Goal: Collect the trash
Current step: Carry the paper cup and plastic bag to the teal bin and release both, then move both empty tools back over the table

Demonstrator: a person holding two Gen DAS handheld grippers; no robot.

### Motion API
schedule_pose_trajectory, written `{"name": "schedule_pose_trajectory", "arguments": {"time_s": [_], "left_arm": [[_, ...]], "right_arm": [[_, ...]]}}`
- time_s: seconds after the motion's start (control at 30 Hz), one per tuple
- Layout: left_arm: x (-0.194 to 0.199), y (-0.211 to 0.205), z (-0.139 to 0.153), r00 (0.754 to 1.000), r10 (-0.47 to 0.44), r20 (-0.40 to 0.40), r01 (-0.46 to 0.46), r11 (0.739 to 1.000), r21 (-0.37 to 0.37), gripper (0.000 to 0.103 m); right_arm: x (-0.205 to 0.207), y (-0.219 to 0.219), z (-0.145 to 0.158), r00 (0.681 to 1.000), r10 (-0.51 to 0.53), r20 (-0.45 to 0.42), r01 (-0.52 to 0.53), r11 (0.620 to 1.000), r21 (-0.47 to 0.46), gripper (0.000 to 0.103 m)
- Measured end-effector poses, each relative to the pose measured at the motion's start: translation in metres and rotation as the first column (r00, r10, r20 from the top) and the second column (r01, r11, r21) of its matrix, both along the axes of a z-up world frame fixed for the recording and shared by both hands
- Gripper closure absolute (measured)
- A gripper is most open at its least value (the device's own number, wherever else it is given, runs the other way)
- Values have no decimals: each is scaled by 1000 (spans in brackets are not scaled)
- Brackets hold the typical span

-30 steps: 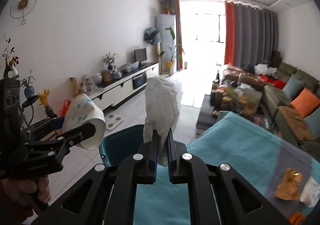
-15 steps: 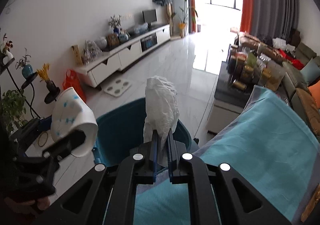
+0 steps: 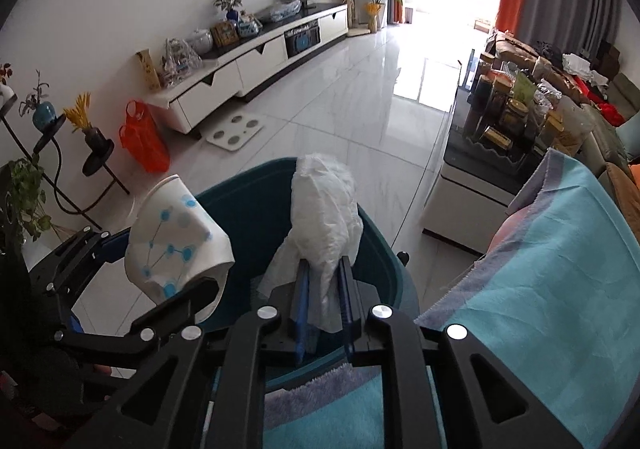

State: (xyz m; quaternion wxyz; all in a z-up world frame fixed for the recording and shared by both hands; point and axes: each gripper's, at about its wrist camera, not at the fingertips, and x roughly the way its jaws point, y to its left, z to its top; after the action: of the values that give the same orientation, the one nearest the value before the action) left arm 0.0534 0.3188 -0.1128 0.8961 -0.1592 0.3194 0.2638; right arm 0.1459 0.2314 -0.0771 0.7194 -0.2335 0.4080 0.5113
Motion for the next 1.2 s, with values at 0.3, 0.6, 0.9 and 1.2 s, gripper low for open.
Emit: {"name": "schedule_pose_trajectory", "arguments": {"time_s": [0.3, 0.6, 0.9, 1.2], "left_arm": [[7, 4, -9, 1000, 9, -5, -9, 1000, 14, 11], [-11, 2, 20, 995, 86, 60, -89, 994, 65, 6], [-59, -31, 80, 975, 121, 185, -144, 983, 116, 5], [-78, -86, 129, 951, 65, 302, -124, 976, 178, 5]], "right_arm": [[12, -1, -2, 999, -16, -29, 17, 1000, 17, 69], [21, -29, 23, 998, -65, -23, 67, 992, 110, 54], [1, -88, 57, 989, -120, 81, 97, 965, 244, 24], [-36, -157, 84, 968, -173, 180, 96, 923, 373, 7]]}}
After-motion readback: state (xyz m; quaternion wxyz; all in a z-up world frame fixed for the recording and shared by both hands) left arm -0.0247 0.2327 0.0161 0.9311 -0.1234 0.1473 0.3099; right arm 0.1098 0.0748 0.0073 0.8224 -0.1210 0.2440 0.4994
